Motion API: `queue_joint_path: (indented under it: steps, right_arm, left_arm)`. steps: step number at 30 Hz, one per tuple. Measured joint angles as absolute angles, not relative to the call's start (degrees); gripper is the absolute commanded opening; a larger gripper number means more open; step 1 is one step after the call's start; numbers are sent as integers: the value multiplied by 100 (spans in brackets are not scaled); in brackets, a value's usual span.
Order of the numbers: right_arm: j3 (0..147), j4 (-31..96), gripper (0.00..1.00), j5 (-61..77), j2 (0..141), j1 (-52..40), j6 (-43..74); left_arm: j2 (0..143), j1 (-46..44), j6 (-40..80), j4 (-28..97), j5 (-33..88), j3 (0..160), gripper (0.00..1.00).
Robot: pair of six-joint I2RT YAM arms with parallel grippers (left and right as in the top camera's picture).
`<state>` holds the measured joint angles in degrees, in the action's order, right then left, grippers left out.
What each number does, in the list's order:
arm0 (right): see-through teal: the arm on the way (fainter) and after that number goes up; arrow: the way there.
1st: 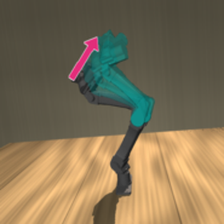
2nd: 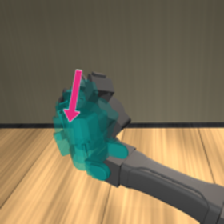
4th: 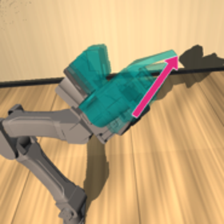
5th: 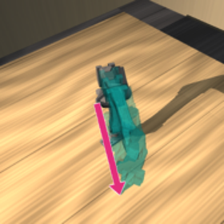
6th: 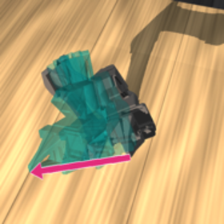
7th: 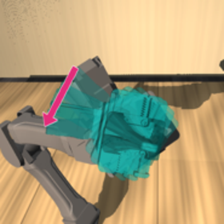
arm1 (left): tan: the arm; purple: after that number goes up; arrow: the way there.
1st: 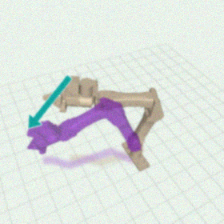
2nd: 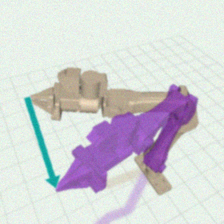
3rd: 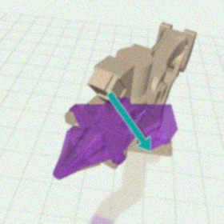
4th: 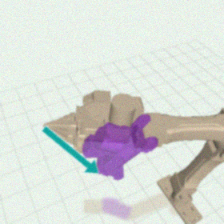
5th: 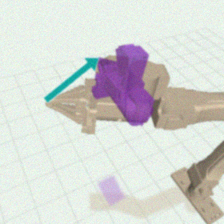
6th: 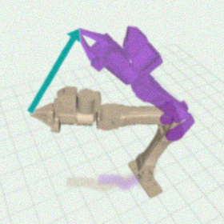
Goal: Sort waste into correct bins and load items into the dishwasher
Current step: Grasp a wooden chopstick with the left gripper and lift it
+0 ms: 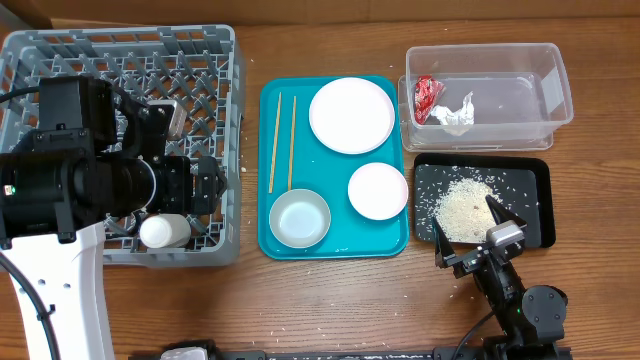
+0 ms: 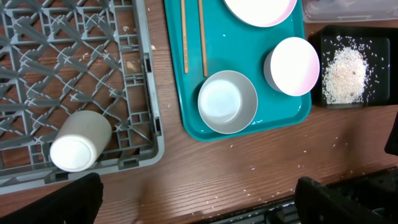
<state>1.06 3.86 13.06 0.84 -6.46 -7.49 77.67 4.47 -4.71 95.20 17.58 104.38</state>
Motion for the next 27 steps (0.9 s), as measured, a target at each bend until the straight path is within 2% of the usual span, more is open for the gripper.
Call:
queue_joint_path:
  steps: [6,10,14,20,24,25,27]
  right_arm:
    - [106,388,100,1306,84,-648,-751]
    - [106,384,100,1306,84,-646,-749]
    - [106,384,100,1308,84,-646,-751]
    - [106,386,100,1308,84,-646,-751]
    - [106,384,100,1306,84,-646,-751]
    - [106,386,100,1306,84,-646,-753]
    - [106,384,100,1308,84,-648,-751]
  left_arm:
    - [7771,447,-419,8801,1844,10438,100]
    - [7778,416,71,8307,2342,10438,100]
    - [7942,-119,379,7747,2740,10438,100]
    - [9072,-1874,1046,7463,1229,10440,100]
    - [10134,-2453,1328,7207,357,10436,100]
    - [10357,-2495,1474,7179,167,10433,99]
    - [10838,-2464,1850,7032,-121,10427,88]
